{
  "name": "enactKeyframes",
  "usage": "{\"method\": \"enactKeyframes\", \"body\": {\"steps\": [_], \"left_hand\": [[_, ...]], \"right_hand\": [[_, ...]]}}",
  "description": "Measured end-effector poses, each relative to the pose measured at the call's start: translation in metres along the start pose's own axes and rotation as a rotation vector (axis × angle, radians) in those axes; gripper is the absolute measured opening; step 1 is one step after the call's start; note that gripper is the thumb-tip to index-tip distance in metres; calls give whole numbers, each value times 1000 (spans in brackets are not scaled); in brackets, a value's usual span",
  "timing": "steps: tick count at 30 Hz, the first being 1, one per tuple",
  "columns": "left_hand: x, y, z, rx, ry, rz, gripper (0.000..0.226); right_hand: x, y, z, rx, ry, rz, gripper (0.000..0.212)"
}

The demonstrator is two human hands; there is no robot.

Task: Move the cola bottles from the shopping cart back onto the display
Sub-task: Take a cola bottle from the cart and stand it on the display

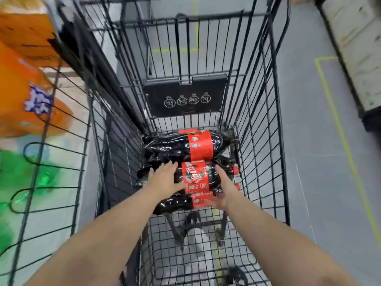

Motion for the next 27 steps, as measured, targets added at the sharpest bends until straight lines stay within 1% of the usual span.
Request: {"method": "enactKeyframes", "body": {"steps": [1, 4, 6, 7, 8, 11, 13, 15, 17, 19, 20, 22, 24, 27], "left_hand": [[3, -4, 1, 3, -54, 19, 97], [-3, -13, -3, 35, -165, -13, 94], [-8, -20, -8, 64, -264, 2, 100], [-10, -23, -9, 70, -295, 22, 104], [-10, -26, -9, 71, -305, 43, 106], [1, -29, -7, 71, -233, 91, 109], [8, -23, -8, 74, -200, 68, 110], [10, -13, -9, 84, -142, 13, 106], [8, -1, -7, 93, -50, -29, 112], [8, 11, -5, 75, 34, -45, 129], [7, 19, -6, 58, 76, -69, 133], [5, 38, -12, 25, 188, -133, 129], [2, 60, -24, 2, 309, -226, 118], [-2, 99, -40, -80, 544, -372, 114]], "right_hand": [[3, -7, 1, 7, -14, 0, 69], [13, -27, 1, 1, -80, 16, 90], [15, -33, 4, -54, -101, -10, 98], [14, -35, 4, -81, -106, -37, 99], [12, -36, 4, -121, -110, -67, 96], [3, -34, -3, -237, -161, -126, 79], [0, -25, -8, -312, -133, -129, 81], [-3, -12, -9, -457, -100, -139, 75], [-5, 5, -6, -626, 3, -163, 68], [-3, 26, -2, -772, 149, -176, 74], [-1, 38, 2, -833, 225, -171, 78], [5, 64, 10, -955, 369, -171, 84], [9, 92, 17, -1106, 519, -177, 91], [10, 131, 23, -1251, 702, -72, 93]]}}
Point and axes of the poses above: each hand's wrist, its own y-axis away from the middle knuckle, its own x-axis out of the palm, z = x × y, the point moved 5 cm from there along -y, towards the middle knuckle, and after that the axes turned 1 degree about y, right-handed, at the moved point
